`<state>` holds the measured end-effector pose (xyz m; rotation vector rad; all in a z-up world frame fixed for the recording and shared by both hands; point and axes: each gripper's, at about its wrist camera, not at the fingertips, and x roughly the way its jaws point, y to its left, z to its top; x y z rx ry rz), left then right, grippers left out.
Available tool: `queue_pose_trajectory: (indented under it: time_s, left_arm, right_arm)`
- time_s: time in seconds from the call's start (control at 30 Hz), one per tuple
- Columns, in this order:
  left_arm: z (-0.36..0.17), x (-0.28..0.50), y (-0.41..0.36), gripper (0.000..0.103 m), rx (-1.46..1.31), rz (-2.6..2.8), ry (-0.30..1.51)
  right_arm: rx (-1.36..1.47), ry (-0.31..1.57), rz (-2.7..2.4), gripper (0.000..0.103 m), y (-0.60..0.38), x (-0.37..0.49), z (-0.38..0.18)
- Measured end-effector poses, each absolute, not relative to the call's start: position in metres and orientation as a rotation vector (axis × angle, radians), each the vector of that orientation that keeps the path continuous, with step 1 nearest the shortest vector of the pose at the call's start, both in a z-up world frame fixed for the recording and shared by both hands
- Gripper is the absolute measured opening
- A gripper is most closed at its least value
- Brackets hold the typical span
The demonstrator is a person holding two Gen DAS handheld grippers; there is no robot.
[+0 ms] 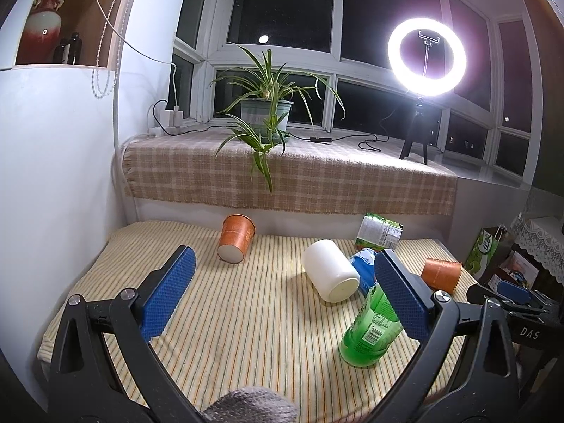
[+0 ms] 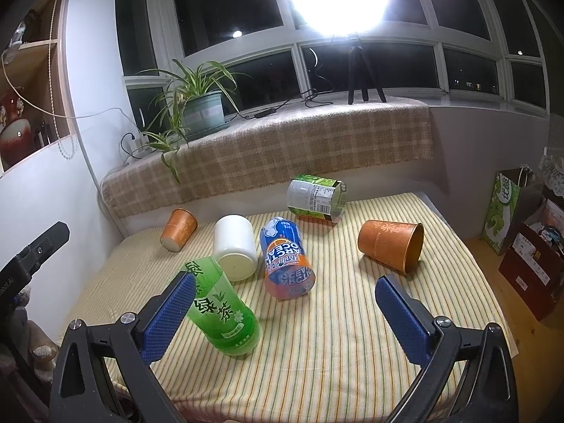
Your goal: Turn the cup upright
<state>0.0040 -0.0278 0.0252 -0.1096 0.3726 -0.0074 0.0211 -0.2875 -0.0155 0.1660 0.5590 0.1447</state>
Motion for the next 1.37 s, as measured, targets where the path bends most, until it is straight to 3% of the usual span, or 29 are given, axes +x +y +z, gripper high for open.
queue_pose_trajectory:
  time_s: [1.37]
  left_arm:
    - [0.0213, 0.0063, -0.0221, 0.103, -0.103, 0.001, 0.366]
  right_arm:
    - [0.172, 0.601, 0.159, 0.103, -0.2801, 0.0252, -0.0236]
